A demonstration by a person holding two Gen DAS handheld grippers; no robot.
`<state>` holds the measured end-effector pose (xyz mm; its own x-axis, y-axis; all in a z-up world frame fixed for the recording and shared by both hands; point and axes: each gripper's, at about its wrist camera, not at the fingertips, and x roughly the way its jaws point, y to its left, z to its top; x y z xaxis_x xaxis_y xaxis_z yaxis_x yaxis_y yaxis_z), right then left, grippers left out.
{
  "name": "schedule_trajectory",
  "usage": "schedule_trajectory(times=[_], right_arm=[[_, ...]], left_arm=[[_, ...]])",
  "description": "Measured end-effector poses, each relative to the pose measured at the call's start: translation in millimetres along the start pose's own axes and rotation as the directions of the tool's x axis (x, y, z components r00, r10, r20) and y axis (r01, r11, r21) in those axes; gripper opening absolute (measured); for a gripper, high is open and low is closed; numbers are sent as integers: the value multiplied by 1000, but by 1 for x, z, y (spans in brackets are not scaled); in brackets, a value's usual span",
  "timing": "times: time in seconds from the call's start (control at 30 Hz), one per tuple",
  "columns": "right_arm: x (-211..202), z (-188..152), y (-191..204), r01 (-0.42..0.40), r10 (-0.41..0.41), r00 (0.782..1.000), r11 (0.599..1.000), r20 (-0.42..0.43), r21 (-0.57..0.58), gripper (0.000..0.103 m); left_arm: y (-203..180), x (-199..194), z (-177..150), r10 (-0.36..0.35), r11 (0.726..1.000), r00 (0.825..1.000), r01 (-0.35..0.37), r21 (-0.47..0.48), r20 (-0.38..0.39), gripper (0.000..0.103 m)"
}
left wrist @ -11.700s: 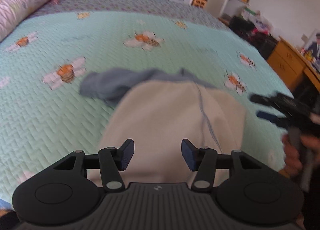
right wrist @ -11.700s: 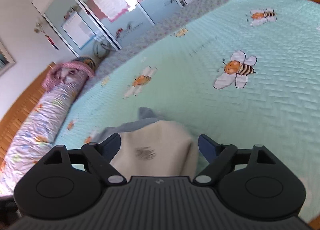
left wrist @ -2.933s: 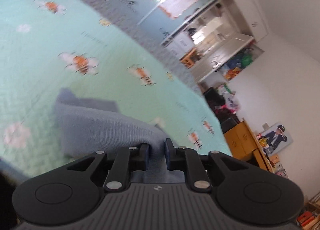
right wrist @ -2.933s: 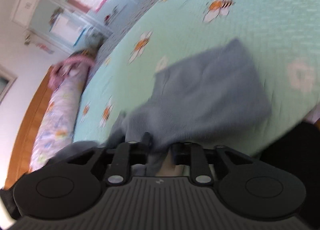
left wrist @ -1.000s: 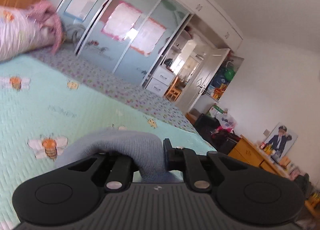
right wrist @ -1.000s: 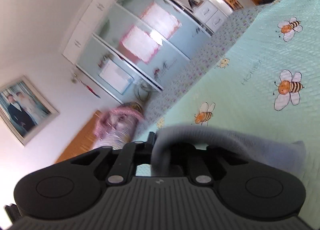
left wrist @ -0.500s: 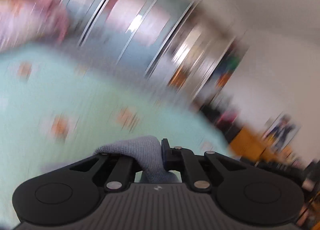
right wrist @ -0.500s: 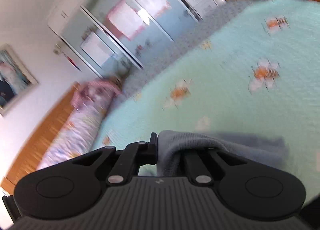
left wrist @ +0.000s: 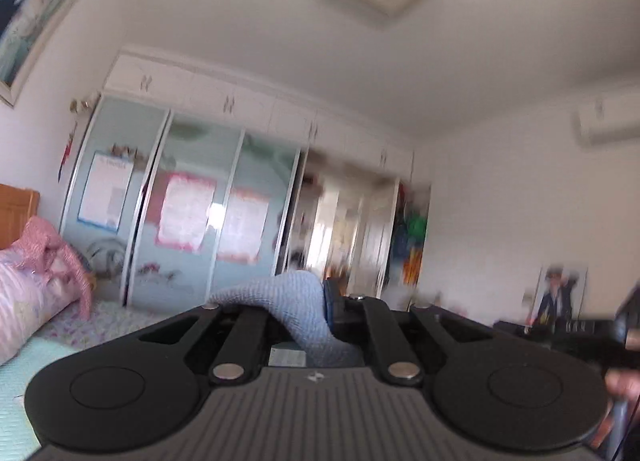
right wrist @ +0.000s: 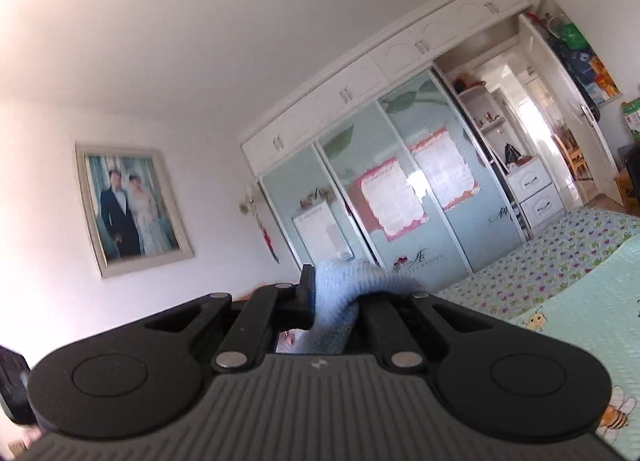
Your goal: Fold clothes
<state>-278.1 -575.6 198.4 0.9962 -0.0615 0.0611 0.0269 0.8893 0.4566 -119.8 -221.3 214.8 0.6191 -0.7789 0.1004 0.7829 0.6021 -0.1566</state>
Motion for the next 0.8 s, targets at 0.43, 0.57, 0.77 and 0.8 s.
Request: schedule_trajectory(times=[0.43, 0.57, 0.77, 0.8], right_arm=[[-39, -23, 12, 48, -46, 999, 991, 19, -125, 5], [25, -27, -20, 149, -152, 984, 988, -95, -36, 9], [144, -118, -119, 491, -395, 723, 871, -566, 19, 47], [130, -143, -126, 466, -345, 728, 883, -593, 58, 46]], left_arm=[[11, -7, -19, 31, 999, 996, -34, -42, -79, 8], [26, 91, -30, 187, 982, 950, -188, 24, -251, 12], [93, 173, -189, 233, 934, 626, -357, -7, -744, 13], [96, 162, -218, 199, 940, 608, -339, -24, -769, 13]])
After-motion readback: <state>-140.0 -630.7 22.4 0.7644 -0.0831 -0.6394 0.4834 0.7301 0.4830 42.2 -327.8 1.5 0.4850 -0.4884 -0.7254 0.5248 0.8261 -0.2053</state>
